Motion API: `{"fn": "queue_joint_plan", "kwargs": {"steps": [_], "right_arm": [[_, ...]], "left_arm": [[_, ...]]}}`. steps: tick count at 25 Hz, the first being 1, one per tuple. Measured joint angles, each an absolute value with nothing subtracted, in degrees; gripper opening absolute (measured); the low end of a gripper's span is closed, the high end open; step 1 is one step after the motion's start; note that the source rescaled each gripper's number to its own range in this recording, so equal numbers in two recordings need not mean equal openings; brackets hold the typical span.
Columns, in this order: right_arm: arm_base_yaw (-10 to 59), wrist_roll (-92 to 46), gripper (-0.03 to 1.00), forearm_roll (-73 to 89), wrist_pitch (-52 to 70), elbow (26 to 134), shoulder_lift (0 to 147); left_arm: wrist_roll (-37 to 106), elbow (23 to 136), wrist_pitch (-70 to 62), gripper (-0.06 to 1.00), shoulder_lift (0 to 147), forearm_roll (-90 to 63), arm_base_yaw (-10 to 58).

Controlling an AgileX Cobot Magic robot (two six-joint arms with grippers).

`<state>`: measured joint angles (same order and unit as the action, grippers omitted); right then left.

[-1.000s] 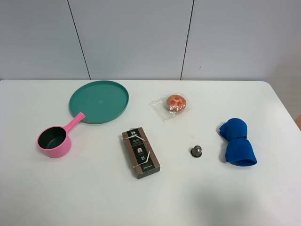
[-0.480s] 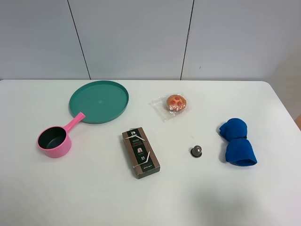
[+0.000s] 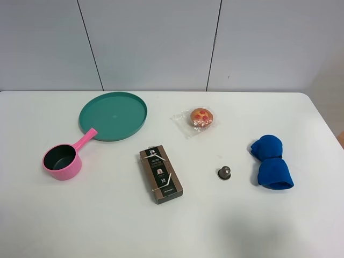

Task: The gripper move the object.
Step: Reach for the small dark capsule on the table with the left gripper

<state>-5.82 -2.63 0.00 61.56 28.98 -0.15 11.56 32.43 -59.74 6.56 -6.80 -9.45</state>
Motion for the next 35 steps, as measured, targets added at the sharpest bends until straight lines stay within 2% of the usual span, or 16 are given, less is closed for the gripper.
{"fn": "queue_joint_plan", "kwargs": {"steps": [15,18,25,35], "right_arm": [[-5.82,-2.58,1.00,0.00,61.56,28.98,-0.15],[-5.82,-2.58,1.00,0.00,61.56,28.98,-0.15],[-5.82,-2.58,1.00,0.00,61.56,28.98,-0.15],[-5.82,-2.58,1.00,0.00,61.56,28.98,-0.15]], "left_arm": [[30.12,47.60,-54.42,0.99,41.10,-16.31,-9.39],[32.48,49.66,-51.35,0.99,46.82,-16.75,-6.83],[33.40,56.06,-43.57,0.99,59.69,-16.88,6.19],[31.13,67.86,-41.66,0.99,79.39,-16.62,30.35]]}}
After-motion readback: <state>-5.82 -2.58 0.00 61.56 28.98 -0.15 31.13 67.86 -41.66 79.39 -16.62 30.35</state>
